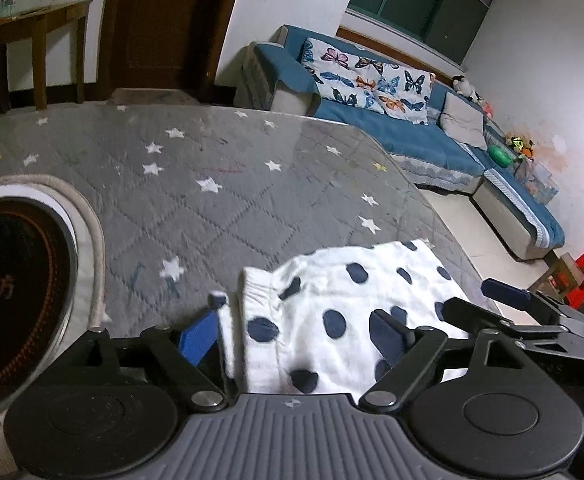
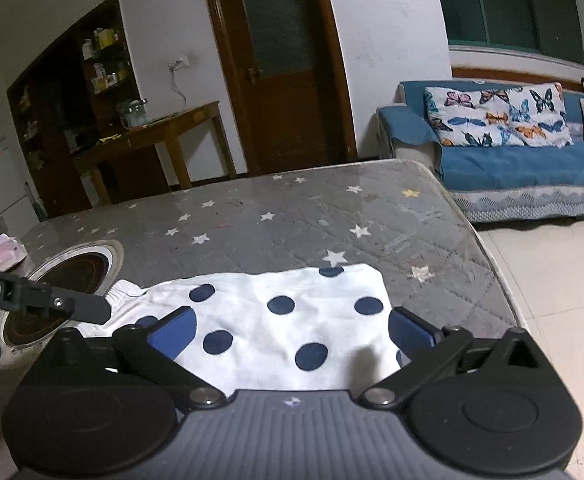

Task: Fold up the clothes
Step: 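Open both grippers and release the folded polka-dot trousers onto the table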

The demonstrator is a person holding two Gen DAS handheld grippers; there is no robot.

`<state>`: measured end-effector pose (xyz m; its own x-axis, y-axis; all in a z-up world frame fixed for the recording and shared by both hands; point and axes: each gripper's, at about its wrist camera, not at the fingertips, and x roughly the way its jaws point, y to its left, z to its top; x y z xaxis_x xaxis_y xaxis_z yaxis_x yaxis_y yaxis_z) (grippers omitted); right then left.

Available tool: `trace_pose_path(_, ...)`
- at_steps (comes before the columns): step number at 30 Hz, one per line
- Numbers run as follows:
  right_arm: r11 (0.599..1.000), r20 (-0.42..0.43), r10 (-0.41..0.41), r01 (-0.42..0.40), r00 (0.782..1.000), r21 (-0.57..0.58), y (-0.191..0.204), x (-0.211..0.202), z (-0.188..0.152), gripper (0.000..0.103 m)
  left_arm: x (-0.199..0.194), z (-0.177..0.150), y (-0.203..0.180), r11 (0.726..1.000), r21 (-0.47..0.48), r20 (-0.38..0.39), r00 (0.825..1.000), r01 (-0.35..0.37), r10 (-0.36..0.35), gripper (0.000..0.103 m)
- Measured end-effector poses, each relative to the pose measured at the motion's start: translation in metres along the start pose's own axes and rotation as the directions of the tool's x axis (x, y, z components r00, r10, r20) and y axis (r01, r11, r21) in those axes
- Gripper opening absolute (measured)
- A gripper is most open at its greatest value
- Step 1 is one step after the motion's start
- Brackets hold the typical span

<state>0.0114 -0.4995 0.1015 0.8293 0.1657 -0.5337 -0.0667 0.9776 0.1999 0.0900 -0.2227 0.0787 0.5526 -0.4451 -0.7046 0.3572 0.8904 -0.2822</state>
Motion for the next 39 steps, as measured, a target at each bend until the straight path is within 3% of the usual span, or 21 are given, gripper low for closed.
trace_pose_path(6, 0.999, -0.001, 0.042, -0.042, 0.999, 0.005, 0.003, 0.009, 0.007, 0.103, 0.009, 0.008, 0.0, 0.997, 0.066, 0.032, 0.998, -0.051, 0.049, 0.103)
trace_pose_path(14, 0.989, -0.029, 0.149, -0.148, 0.988, 0.021, 0.012, 0.034, 0.023, 0.103, 0.03, 0.015, 0.007, 0.986, 0.101, 0.037, 0.991, -0.131, 0.128, 0.103)
trace_pose_path(21, 0.997, -0.13, 0.072, -0.07, 0.989, 0.018, 0.013, 0.064, 0.025, 0.103, 0.046, 0.013, 0.019, 0.982, 0.1, 0.016, 0.987, -0.161, 0.16, 0.103)
trace_pose_path(28, 0.999, -0.202, 0.037, -0.041, 0.979, -0.017, 0.017, 0.085, 0.02, 0.103, 0.059, 0.009, 0.025, 0.98, 0.103, -0.003, 0.986, -0.168, 0.169, 0.103)
trace_pose_path(39, 0.999, -0.221, 0.041, -0.043, 0.974, -0.003, 0.019, 0.089, 0.016, 0.103, 0.058, 0.004, 0.023, 0.976, 0.12, 0.016, 0.983, -0.184, 0.184, 0.103)
